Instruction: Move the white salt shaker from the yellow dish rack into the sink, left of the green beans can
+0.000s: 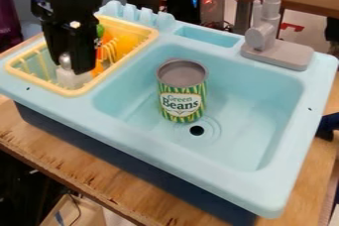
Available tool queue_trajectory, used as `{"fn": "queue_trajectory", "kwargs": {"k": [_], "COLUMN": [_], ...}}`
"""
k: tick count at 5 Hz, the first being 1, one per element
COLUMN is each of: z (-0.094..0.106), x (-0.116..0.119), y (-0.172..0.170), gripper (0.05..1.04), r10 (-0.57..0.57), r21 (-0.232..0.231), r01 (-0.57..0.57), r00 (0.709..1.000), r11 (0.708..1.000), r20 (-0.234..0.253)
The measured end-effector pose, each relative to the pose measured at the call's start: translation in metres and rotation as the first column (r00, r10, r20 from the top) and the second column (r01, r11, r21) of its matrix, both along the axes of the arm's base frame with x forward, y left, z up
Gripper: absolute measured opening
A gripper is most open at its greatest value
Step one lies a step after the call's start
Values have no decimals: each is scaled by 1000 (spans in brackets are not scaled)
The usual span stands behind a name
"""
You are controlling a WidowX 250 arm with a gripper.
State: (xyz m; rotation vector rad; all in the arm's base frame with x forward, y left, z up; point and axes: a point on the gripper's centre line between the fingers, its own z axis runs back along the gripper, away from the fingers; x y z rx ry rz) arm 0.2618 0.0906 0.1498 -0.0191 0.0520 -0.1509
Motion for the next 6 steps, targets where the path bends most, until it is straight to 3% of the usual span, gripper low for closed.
{"fn": "queue_trajectory", "kwargs": {"k": [1, 2, 3, 4, 5, 6], "z": [8, 26, 64, 93, 98, 84], "x": [0, 5, 5, 5, 5, 1], "y": [-10, -16, -31, -47, -58, -70], "gripper": [499, 496, 496, 497, 496, 497], "r10": [47, 75, 75, 26, 14, 21], "r21": [13, 56, 64, 37, -22, -97], "r01": [-47, -76, -81, -34, -9, 2], "r00": [999, 997, 993, 975, 966, 972], "r11": [999, 996, 995, 999, 1000, 995], "r20": [13, 12, 92, 219, 259, 233]}}
